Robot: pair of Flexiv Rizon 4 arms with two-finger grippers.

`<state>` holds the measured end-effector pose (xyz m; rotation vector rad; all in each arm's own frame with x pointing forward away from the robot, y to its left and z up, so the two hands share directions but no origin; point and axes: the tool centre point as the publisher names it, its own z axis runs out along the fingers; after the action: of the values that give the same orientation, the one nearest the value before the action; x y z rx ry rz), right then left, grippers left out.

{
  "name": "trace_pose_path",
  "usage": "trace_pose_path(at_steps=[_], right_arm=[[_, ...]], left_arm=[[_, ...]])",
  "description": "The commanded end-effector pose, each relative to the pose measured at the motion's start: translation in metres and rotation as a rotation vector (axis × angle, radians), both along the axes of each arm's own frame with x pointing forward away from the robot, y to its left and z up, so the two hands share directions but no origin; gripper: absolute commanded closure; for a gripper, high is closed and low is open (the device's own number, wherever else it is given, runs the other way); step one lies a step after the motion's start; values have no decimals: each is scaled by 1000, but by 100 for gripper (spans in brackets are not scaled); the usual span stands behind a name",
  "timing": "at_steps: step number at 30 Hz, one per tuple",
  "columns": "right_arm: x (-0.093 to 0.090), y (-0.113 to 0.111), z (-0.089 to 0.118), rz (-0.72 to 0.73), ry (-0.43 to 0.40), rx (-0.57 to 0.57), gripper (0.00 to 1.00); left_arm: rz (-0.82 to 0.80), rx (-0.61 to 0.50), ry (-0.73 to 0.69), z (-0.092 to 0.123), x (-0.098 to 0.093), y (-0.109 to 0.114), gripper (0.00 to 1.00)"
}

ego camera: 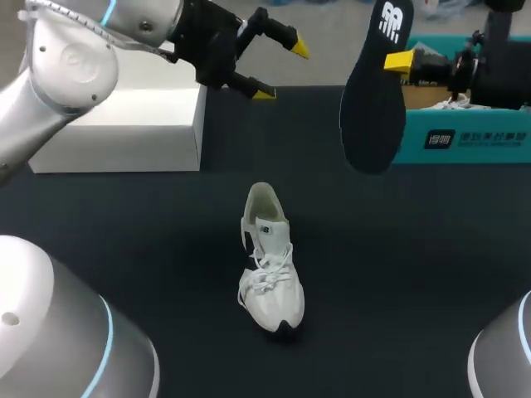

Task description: Take the shoe out of the shoebox, open the shoe tongue, remove and reinsert the insole, then place the shoe into the shoebox

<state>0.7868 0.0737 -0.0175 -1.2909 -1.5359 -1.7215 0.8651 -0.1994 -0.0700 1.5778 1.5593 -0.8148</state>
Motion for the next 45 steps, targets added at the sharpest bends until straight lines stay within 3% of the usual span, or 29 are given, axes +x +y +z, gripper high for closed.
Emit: trace_pose_path(at_steps=[1, 6, 19, 23, 25, 29, 36, 38, 43, 45], right_arm=[[5, -9, 0, 78, 31, -19, 100], [5, -8, 1, 79, 23, -37, 100], [5, -8, 1, 79, 23, -37, 100], [28, -1, -11, -17, 174, 37, 100], [45, 1, -16, -57, 207, 58, 100], [75, 9, -18, -75, 210, 41, 100], [109, 26, -16, -54, 258, 33, 100], [115, 30, -17, -58, 277, 38, 100], [119, 43, -21, -55, 313, 30, 100], [118, 48, -23, -46, 314, 21, 100]], left_arm=[[-263, -381, 65, -1, 6, 4, 0], [-316, -350, -6, 5, -2, -3, 0], [-294, -375, -15, 10, -3, -2, 0], [-250, -455, -94, 26, -7, -6, 0], [-254, -477, -108, 30, -9, -10, 0], [-267, -502, -106, 30, -10, -21, 0], [-288, -567, -120, 25, -16, -41, 0], [-288, -587, -132, 23, -16, -46, 50], [-304, -623, -148, 23, -15, -52, 71], [-315, -624, -152, 23, -16, -56, 70]])
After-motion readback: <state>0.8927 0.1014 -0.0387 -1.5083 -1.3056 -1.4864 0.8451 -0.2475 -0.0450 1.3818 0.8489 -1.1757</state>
